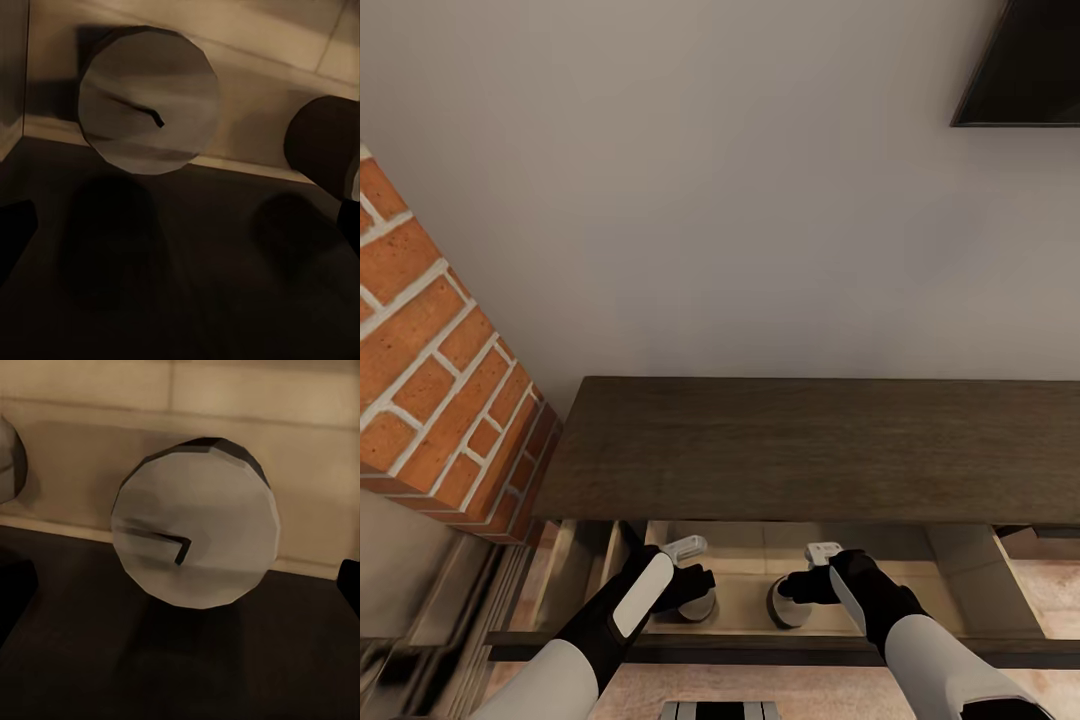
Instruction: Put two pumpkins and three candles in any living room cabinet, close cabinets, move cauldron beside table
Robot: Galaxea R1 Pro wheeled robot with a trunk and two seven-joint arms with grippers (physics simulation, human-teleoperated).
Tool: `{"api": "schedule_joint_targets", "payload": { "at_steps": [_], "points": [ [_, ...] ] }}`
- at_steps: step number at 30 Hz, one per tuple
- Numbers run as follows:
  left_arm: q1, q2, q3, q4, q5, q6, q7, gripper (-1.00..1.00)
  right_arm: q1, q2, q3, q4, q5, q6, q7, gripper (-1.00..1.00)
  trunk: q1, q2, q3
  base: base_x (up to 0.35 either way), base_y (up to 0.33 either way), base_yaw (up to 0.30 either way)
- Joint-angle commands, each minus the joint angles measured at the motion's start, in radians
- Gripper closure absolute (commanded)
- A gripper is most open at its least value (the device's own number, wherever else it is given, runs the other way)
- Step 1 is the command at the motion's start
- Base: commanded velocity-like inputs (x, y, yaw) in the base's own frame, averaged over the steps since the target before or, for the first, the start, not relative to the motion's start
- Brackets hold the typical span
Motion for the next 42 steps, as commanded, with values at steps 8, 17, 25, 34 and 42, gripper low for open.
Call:
{"api": "schedule_joint_targets", "payload": {
  "at_steps": [8,17,25,34,42],
  "points": [
    [0.000,-0.001,0.000,0.002,0.000,0.000,0.000,-1.00,0.000,0.000,0.000,0.002,0.000,0.001,-0.001,-1.00,0.000,0.000,0.000,-0.059,0.000,0.000],
    [0.000,-0.001,0.000,0.002,0.000,0.000,0.000,-1.00,0.000,0.000,-0.001,0.003,-0.001,0.001,-0.001,-1.00,-0.019,0.035,0.016,-0.001,0.000,0.000],
    [0.000,-0.003,0.000,0.003,0.000,0.000,0.000,-1.00,0.001,0.000,-0.001,0.004,-0.001,0.001,-0.001,-1.00,-0.050,0.091,0.041,0.000,0.000,0.000],
    [0.000,-0.003,-0.002,0.005,0.000,0.000,0.001,-1.00,0.001,0.000,-0.001,0.006,-0.002,0.001,-0.002,-1.00,-0.084,0.154,0.069,0.000,0.000,0.000],
    [0.000,-0.003,-0.006,0.005,0.000,0.000,0.002,-1.00,0.001,0.001,-0.001,0.007,-0.002,0.000,-0.002,-1.00,-0.115,0.210,0.094,0.000,0.000,0.000]
  ]
}}
